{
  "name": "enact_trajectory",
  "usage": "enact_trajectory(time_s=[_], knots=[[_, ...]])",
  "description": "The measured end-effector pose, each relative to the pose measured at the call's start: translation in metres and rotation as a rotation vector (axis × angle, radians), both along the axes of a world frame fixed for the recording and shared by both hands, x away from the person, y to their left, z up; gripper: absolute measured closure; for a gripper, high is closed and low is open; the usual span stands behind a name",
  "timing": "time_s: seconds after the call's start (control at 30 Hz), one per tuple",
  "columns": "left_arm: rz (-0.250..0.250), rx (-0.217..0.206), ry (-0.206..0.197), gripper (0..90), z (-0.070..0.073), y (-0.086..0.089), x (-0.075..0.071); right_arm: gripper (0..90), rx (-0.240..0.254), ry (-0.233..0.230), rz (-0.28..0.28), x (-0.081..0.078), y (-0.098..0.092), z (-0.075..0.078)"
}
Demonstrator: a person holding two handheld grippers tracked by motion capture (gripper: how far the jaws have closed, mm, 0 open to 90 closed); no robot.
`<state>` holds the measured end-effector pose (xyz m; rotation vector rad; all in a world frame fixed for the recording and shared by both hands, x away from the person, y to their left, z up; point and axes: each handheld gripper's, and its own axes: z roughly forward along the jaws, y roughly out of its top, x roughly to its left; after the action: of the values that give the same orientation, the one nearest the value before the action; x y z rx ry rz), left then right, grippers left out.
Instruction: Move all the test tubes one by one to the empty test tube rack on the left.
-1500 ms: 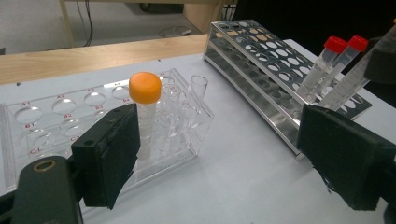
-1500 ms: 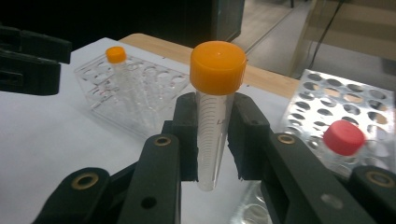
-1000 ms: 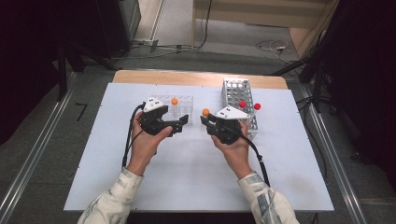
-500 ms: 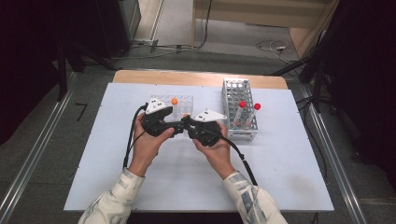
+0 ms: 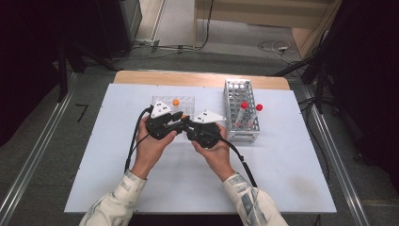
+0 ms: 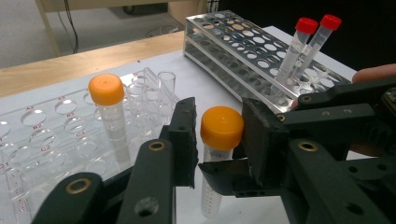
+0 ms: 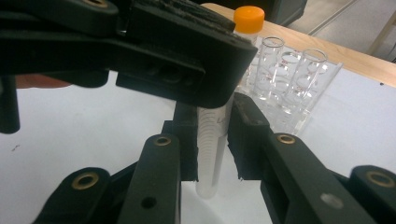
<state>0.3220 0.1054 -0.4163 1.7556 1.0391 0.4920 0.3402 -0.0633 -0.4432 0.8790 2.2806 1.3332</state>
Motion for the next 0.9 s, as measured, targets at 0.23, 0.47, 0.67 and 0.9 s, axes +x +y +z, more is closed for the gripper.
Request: enact_trajectory(time_s=[0.23, 0.47, 0.67, 0.9], knots=[[0.0, 0.007, 0.001, 70.0, -0.001, -0.001, 0.0, 71.2, -0.002, 0.001, -0.002, 0.0, 0.0, 0.0], [0.001, 0.011, -0.006, 71.0, 0.0, -0.001, -0.001, 70.9, 0.001, -0.001, -0.001, 0.0, 0.0, 0.001], [0.005, 0.009, -0.008, 71.2, 0.001, 0.001, 0.0, 48.7, 0.022, 0.015, 0.004, 0.0, 0.0, 0.001], [0.045, -0.014, -0.021, 71.2, 0.009, 0.014, 0.001, 36.8, 0.032, 0.021, 0.027, -0.006, -0.009, 0.008]])
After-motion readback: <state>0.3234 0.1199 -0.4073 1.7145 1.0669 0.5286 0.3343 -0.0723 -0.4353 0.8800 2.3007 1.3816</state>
